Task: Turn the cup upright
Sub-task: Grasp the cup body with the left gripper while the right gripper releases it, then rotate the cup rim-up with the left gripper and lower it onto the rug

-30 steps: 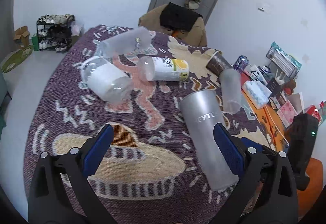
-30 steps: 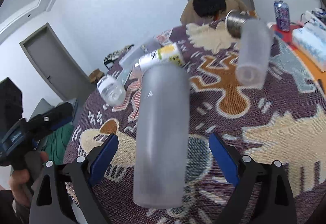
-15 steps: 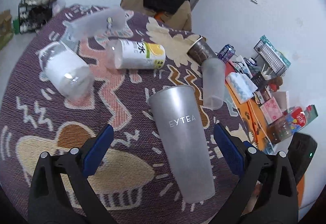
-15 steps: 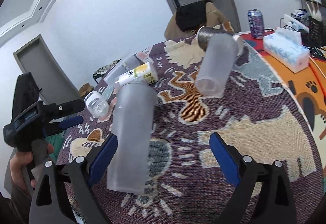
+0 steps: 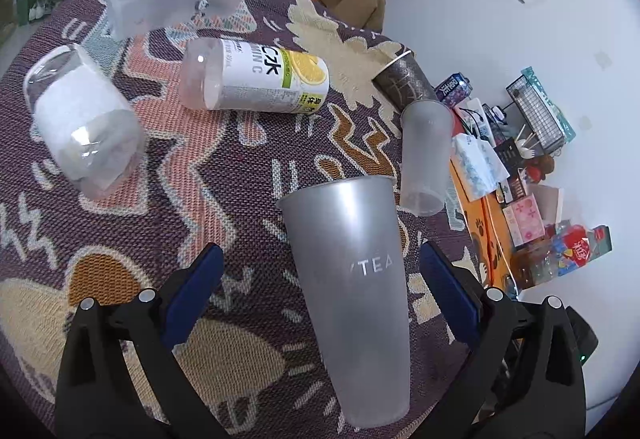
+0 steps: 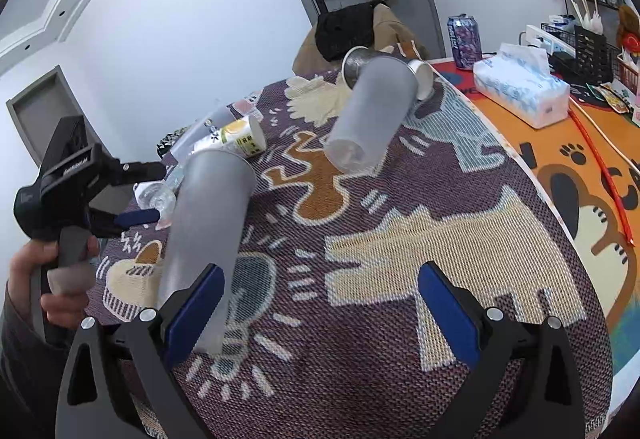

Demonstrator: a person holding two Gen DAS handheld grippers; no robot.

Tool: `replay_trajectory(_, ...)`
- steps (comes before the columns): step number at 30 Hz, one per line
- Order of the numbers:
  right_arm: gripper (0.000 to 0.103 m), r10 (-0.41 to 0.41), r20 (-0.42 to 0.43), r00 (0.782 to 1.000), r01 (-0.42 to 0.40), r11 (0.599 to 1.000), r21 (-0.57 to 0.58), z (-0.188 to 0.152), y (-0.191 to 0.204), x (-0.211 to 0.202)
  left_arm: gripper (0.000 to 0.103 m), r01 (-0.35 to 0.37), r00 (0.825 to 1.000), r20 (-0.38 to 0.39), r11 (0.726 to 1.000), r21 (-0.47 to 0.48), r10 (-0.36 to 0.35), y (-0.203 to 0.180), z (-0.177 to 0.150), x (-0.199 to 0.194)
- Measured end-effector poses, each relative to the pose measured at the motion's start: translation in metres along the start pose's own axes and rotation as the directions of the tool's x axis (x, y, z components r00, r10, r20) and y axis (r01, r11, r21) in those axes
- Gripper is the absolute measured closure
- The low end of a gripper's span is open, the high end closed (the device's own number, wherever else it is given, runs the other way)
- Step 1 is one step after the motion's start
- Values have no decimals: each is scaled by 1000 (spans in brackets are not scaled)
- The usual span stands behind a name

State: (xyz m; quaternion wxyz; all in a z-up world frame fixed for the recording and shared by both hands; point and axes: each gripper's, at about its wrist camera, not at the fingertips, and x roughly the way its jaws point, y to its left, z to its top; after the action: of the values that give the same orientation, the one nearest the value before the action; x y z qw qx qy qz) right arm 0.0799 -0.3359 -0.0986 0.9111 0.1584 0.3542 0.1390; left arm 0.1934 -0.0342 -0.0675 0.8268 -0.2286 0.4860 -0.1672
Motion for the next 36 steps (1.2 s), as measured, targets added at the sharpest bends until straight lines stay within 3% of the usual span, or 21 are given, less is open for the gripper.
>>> replay_trajectory(14, 8, -23, -18, 1000, 23, 999, 43, -2, -16, 3, 6, 45, 991, -123, 999, -18, -47, -8, 19, 58)
replay_trajectory(16, 8, -27, -18, 999, 28, 998, 53, -2, -19, 2, 13, 45, 990, -130, 999, -21, -48, -8, 20, 62)
replay_trajectory(17, 8, -27, -17, 999, 28, 998, 58, -3, -20, 1, 23, 50, 989, -137, 998, -25, -53, -7, 21, 63)
replay_trajectory(18, 8, -28, -16, 999, 29, 998, 61, -3, -21, 1, 23, 54, 988, -144, 998, -30, -58, -7, 21, 64)
replay_trajectory(31, 8, -1, -2, 1000, 1, 999, 54, 0, -12, 0, 25, 37, 999, 13, 987, 156, -39, -46, 9, -11)
replay_trajectory(36, 8, 5, 9, 1000, -5, 999, 46, 2, -8, -1, 25, -16, 994, 111, 969, 248, -12, -64, -1, -39)
